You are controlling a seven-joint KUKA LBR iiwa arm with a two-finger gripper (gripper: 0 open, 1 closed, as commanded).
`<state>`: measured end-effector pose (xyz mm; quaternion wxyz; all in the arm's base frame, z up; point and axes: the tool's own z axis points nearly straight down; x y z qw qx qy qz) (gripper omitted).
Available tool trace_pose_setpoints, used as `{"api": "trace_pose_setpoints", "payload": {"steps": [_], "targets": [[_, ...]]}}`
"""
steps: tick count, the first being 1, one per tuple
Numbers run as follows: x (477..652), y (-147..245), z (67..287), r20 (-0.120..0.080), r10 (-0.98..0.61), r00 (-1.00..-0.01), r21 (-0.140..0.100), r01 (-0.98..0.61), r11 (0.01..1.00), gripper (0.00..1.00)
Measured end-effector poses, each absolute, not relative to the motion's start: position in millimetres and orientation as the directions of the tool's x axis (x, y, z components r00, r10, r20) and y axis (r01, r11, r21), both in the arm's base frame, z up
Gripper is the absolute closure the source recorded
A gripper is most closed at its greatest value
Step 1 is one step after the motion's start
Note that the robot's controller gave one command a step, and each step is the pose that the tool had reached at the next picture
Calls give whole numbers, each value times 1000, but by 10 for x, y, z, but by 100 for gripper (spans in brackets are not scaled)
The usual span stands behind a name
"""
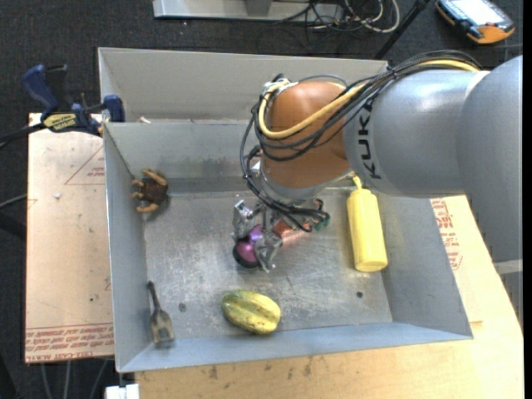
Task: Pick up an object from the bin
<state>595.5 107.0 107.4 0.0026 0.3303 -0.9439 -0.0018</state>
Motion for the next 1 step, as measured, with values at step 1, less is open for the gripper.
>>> {"api": "trace_pose_setpoints", "payload": {"steps": [1], "targets": [[5967, 1070, 1309, 1, -624, -782, 3, -624, 782, 100]]}}
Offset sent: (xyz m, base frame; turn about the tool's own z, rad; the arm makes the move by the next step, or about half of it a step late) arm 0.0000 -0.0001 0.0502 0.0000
